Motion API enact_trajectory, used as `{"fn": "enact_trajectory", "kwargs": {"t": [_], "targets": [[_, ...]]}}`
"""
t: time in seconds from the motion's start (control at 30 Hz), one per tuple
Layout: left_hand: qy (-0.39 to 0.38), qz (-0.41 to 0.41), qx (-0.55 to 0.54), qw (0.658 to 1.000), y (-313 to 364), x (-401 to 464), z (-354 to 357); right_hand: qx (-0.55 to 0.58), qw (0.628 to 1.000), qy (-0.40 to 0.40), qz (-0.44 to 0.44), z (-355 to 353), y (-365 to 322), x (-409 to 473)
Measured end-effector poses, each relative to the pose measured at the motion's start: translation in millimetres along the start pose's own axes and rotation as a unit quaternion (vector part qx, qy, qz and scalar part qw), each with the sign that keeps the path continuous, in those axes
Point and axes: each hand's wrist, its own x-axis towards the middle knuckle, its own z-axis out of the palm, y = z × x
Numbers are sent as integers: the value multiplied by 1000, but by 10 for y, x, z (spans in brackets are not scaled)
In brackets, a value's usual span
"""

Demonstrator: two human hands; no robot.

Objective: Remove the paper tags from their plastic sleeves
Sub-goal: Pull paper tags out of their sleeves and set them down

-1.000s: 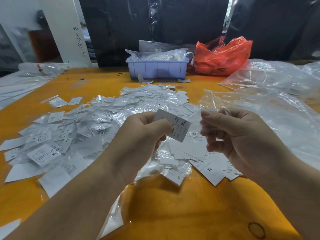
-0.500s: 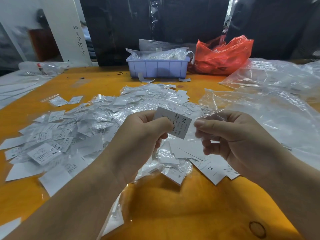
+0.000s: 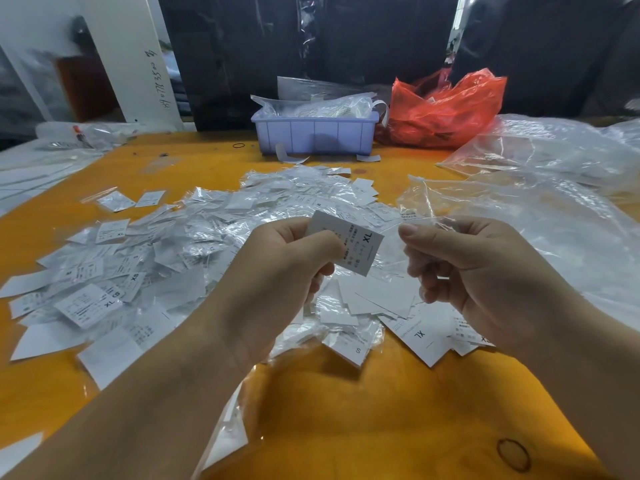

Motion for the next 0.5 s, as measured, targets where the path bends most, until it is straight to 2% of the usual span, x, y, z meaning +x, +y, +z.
{"fn": "enact_trajectory", "kwargs": {"t": [0.5], "targets": [[22,9,34,999,-27,16,-14,46,999,-19,-17,8,-18,-12]]}}
